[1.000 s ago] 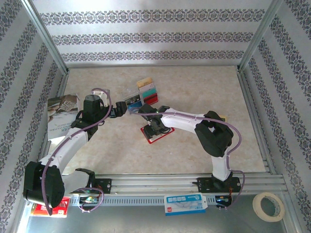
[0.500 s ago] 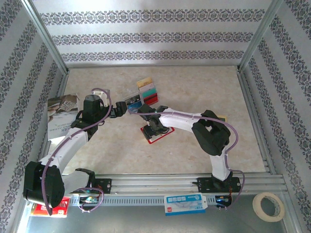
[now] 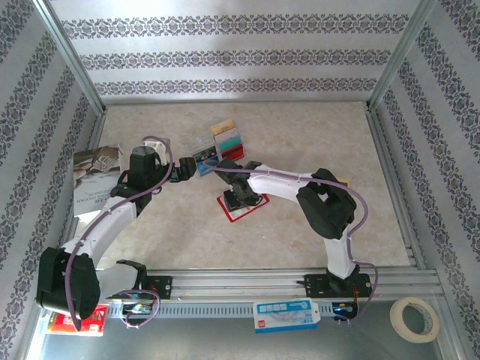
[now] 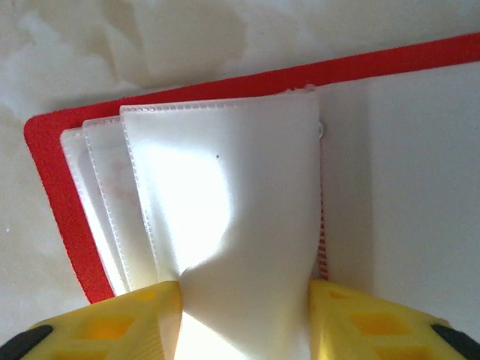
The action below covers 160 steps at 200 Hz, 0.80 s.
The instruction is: Take the credit cards out of the card holder
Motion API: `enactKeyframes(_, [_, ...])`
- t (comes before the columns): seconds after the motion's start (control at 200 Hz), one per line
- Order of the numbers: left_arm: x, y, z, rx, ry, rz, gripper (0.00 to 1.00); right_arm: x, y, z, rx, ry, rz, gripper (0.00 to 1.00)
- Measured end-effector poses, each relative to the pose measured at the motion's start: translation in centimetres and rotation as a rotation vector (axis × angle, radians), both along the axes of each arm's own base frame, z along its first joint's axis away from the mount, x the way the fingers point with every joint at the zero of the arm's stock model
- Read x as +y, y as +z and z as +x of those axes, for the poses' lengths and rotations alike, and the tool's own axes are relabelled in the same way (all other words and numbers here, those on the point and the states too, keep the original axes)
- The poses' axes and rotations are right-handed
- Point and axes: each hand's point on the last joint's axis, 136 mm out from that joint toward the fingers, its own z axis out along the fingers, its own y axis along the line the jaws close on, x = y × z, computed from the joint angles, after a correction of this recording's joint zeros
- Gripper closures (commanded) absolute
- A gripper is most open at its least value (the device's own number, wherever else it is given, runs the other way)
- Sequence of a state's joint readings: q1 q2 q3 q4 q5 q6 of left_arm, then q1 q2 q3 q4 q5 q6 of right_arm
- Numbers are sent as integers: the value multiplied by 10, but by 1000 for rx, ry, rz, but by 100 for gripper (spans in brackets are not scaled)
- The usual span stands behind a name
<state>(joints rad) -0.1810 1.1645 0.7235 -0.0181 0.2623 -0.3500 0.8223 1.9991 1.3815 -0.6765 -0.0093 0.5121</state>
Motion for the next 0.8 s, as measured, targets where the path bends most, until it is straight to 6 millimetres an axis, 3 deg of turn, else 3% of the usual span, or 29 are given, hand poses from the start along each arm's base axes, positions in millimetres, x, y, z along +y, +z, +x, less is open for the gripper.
enactKeyframes(0.475, [-13, -19, -6, 105, -30, -87, 4, -8, 1, 5, -2, -235, 141, 79])
enactKeyframes(0.669, [-23, -24, -10, 160, -50, -164, 11, -7, 7, 6, 16, -317, 245, 82])
enactKeyframes(0.799, [-33, -33, -13, 221, -63, -238, 21, 2, 13, 9, 25, -337, 311, 84])
